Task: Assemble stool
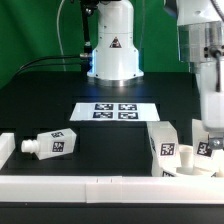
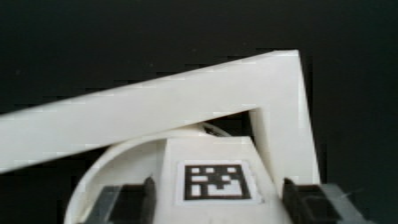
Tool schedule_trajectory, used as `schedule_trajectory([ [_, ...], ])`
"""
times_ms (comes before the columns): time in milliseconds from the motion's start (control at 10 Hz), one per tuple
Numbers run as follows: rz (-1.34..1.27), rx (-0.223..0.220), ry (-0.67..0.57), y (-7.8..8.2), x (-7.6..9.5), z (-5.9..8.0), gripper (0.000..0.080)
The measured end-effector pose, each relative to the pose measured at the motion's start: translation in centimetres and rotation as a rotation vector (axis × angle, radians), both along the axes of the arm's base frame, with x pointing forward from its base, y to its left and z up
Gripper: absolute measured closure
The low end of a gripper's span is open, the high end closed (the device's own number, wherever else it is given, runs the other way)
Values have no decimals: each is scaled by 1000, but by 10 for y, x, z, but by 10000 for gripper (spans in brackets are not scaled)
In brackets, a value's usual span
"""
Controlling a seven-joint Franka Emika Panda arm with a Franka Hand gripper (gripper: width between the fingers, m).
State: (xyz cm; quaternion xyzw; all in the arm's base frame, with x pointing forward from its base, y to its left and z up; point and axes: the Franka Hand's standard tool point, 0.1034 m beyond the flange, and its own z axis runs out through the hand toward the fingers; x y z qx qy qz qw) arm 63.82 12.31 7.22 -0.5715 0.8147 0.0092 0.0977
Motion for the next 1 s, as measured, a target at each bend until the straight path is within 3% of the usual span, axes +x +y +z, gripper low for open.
schedule_trajectory([
  [200, 6, 0, 0, 1, 0, 0, 455],
  [300, 21, -2, -2, 1, 0, 0, 259],
  [400, 78, -11, -9, 1, 0, 0, 173],
  [500, 231, -12, 18, 3, -7, 3, 156],
  [700, 490, 7, 26, 6, -9, 31, 156],
  [1000, 740, -20, -10, 4, -10, 30, 150],
])
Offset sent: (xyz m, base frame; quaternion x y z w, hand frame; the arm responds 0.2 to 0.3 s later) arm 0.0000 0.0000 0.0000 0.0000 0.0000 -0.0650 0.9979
